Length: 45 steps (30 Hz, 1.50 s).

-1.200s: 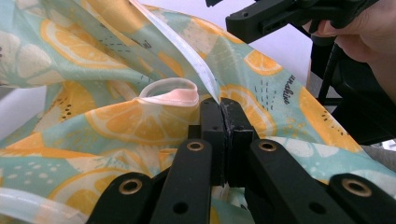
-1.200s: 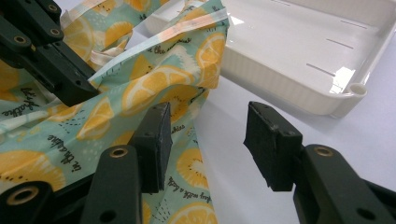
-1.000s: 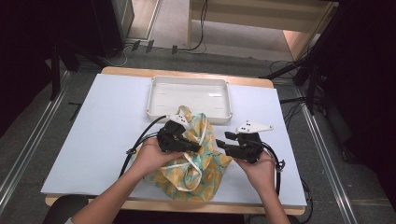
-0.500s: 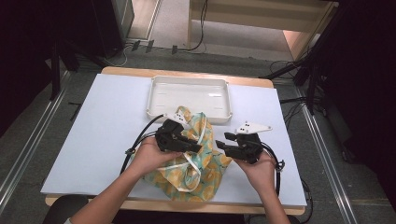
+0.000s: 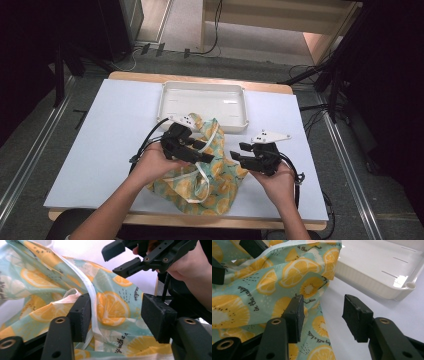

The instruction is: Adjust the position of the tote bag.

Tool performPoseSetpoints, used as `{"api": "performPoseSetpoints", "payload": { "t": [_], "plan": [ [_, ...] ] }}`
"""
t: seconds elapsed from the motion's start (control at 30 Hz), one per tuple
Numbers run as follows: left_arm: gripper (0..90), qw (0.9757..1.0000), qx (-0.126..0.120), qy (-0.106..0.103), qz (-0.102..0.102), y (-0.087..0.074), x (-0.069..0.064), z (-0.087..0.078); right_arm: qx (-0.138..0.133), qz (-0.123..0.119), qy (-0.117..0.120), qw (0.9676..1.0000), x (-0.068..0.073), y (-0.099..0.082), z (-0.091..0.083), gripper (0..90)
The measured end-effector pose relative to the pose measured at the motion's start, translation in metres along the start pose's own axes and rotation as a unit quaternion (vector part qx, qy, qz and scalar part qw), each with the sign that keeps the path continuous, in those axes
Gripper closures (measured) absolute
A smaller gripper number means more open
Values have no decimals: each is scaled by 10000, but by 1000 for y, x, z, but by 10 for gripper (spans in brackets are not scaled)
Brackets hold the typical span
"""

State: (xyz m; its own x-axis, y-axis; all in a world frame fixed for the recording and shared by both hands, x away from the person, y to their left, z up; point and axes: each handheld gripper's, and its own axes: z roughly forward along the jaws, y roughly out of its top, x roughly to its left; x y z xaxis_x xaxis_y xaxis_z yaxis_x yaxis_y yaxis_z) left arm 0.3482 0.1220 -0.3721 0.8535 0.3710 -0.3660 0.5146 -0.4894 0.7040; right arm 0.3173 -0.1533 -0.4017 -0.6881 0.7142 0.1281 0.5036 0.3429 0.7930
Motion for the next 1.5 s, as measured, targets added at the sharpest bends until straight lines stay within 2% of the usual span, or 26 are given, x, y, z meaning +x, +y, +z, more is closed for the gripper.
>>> {"api": "performPoseSetpoints", "payload": {
  "t": [0.23, 0.47, 0.63, 0.77, 1.0, 1.2, 1.5],
  "plan": [
    [396, 9997, -168, 111, -103, 3, 3, -20, -41, 100, 37, 9999, 0, 2, -4, 563],
    [397, 9996, -112, 217, -159, 1, 5, -35, -45, 160, 90, 9998, 2, 7, -8, 595],
    [398, 9991, -220, 254, -262, -1, 8, -50, 32, 140, 153, 9998, 4, 17, -9, 596],
    [397, 9987, -262, 320, -290, -4, 10, -60, 126, 28, 169, 9998, 6, 25, -9, 600],
    [396, 9978, -335, 417, -399, -11, 16, -74, 127, -74, 251, 9996, 13, 45, -10, 629],
    [394, 9968, -397, 509, -476, -19, 21, -84, 190, -82, 357, 9992, 21, 57, -5, 658],
    [392, 9951, -500, 616, -593, -28, 27, -94, 254, -323, 603, 9973, 40, 75, 7, 657]
  ]
}}
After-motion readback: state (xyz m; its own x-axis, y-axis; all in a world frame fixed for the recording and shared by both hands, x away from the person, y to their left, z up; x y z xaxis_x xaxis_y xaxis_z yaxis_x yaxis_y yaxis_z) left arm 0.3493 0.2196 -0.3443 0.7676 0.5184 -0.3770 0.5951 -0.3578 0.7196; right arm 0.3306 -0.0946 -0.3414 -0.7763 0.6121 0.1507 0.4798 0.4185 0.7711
